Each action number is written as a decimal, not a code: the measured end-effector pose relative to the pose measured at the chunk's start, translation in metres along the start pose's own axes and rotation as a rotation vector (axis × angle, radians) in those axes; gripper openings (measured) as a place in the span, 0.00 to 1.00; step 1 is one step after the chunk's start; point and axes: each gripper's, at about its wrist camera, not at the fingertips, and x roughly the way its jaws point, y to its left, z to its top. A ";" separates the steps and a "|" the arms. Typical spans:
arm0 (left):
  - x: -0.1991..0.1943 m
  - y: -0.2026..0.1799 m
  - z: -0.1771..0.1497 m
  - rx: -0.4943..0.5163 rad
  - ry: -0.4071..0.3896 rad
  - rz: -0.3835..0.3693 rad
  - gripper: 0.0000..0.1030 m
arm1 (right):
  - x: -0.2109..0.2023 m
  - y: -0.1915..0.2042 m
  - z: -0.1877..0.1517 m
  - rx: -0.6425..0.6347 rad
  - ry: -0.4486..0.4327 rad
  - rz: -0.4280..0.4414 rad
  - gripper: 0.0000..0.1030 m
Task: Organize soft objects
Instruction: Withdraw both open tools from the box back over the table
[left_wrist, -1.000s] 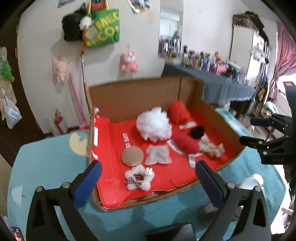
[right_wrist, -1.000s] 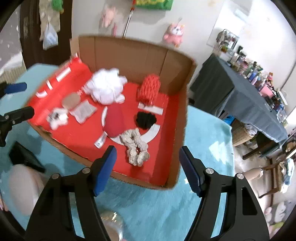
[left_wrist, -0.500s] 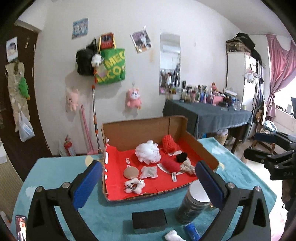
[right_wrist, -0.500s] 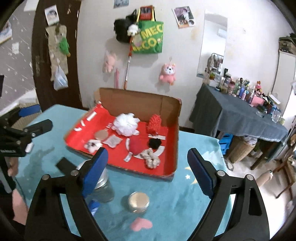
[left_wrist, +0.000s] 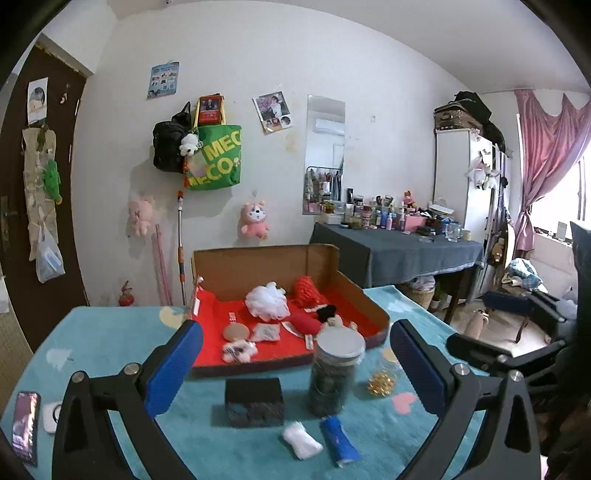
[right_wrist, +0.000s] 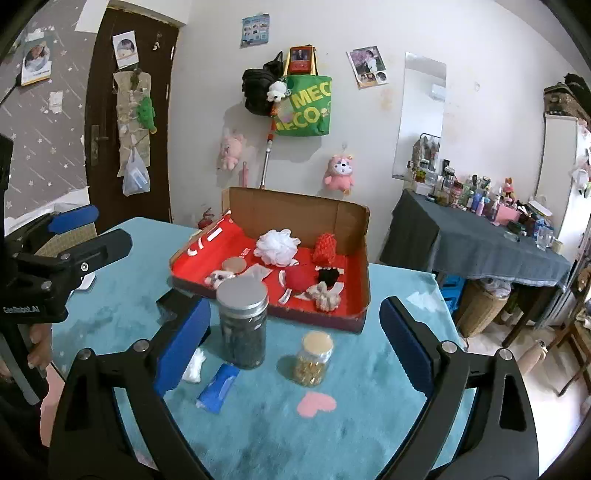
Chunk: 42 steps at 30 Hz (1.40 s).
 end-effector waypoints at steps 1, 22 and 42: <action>-0.002 -0.001 -0.004 -0.001 -0.001 0.002 1.00 | -0.001 0.003 -0.006 0.001 0.000 0.001 0.92; 0.025 -0.001 -0.100 -0.064 0.184 0.055 1.00 | 0.026 0.012 -0.091 0.107 0.097 0.020 0.92; 0.079 0.017 -0.132 -0.070 0.397 0.088 1.00 | 0.081 0.005 -0.133 0.175 0.253 0.032 0.92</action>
